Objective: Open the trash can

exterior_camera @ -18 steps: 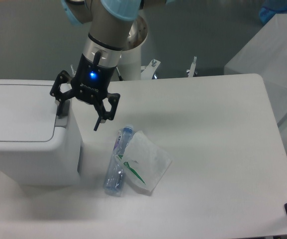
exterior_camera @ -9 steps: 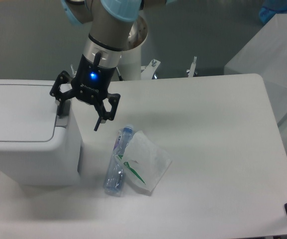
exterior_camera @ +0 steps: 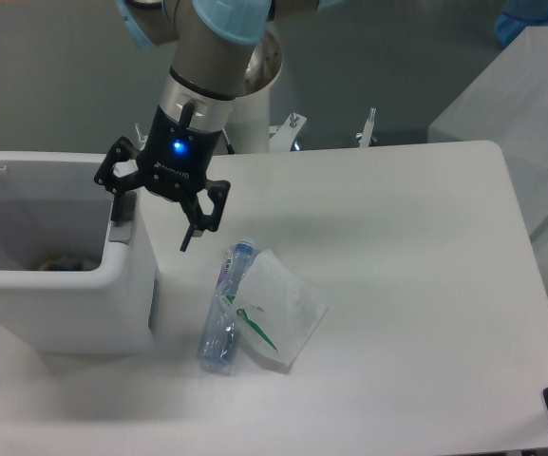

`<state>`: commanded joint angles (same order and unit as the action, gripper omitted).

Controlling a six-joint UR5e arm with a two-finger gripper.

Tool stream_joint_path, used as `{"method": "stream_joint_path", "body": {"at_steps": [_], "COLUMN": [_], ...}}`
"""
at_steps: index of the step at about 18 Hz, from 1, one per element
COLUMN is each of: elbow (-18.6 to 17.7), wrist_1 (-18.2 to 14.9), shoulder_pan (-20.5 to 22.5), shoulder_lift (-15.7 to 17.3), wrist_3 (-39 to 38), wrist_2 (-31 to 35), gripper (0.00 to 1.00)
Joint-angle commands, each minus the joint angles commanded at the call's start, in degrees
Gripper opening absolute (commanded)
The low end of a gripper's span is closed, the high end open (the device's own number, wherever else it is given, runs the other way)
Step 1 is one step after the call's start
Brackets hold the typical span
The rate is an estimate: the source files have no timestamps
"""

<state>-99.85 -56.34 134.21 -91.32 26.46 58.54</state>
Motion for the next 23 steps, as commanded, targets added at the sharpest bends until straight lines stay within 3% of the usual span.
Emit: {"method": "stream_joint_path", "body": {"at_steps": [6,11,16,20,23], "elbow": [1.76,2.90,7.46,10.37,10.90], "wrist_1": [-0.09,1.23,1.58,1.50,1.49], "shoulder_pan": [1.22,7.63,14.49,17.22,18.45], "shoulder_lift": [-0.26,-2.98,-10.70,-15.37,-18.18], "wrist_3": [0.00,0.61,4.74,9.03,14.92], "wrist_2": [-0.09,0.09,0.70,11.05,15.10], "gripper": [1.00,1.00,1.00,1.00,1.00]}}
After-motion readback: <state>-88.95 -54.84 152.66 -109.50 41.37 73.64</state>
